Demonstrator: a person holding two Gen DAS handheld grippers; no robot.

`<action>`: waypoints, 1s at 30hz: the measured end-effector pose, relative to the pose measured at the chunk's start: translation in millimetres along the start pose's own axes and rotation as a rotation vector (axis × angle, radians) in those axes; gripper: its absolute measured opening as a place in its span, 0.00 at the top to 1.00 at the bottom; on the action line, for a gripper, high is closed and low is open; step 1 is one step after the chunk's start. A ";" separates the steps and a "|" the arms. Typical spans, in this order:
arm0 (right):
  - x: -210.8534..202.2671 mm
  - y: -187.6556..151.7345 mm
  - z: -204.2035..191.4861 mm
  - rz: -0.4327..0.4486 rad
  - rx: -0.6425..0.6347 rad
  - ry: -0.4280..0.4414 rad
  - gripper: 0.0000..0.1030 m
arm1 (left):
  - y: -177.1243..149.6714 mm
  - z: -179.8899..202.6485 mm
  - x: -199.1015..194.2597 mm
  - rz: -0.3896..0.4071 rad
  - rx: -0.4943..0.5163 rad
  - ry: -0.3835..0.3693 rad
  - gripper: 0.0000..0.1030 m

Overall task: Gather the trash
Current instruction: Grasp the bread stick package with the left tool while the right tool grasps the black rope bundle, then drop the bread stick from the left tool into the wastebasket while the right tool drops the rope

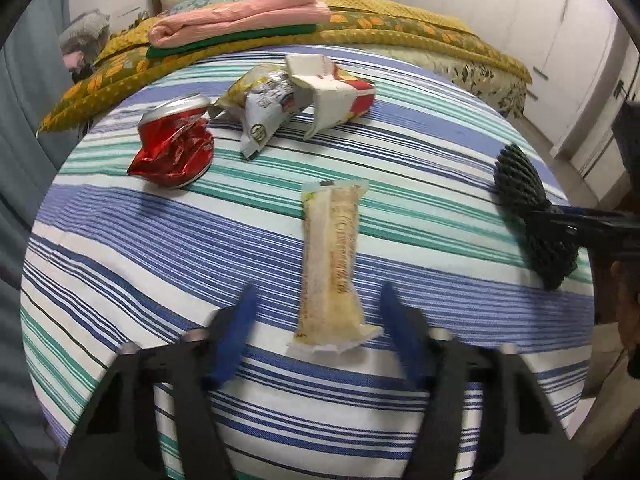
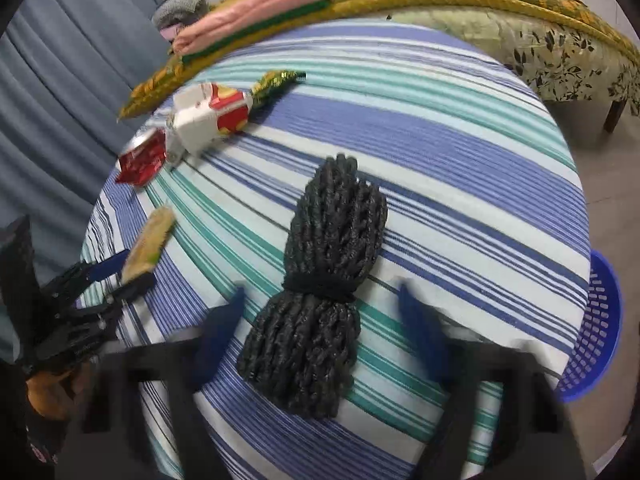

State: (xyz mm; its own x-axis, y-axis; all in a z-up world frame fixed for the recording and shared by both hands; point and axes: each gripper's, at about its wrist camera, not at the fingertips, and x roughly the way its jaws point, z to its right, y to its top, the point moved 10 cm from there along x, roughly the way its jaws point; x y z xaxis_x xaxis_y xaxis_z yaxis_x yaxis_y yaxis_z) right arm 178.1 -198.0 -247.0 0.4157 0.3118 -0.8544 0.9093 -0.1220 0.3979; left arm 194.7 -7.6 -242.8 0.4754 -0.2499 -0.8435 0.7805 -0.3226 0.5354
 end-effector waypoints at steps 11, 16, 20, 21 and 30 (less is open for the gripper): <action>-54.1 -10.9 2.8 0.118 -0.074 0.032 0.60 | 10.7 32.7 -23.6 0.066 -0.025 -0.105 0.79; -85.4 -12.5 56.2 0.176 -0.016 -0.007 0.60 | 20.6 91.2 -31.5 0.067 0.024 -0.178 0.79; -107.1 -19.8 124.9 0.201 0.073 -0.080 0.60 | 33.8 148.2 -35.2 0.074 0.080 -0.243 0.79; -111.1 -22.8 139.6 0.203 0.091 -0.094 0.60 | 38.0 165.8 -36.0 0.075 0.096 -0.264 0.79; -122.5 -54.2 258.0 0.180 0.201 -0.217 0.60 | 63.8 315.7 -18.8 0.039 0.225 -0.402 0.78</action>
State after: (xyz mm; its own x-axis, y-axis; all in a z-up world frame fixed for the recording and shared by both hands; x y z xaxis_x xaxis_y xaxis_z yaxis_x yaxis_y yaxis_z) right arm 83.0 -472.7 -250.2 0.5447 0.0633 -0.8362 0.7977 -0.3467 0.4934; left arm 107.4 -311.7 -179.7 0.2725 -0.5860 -0.7631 0.6365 -0.4850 0.5998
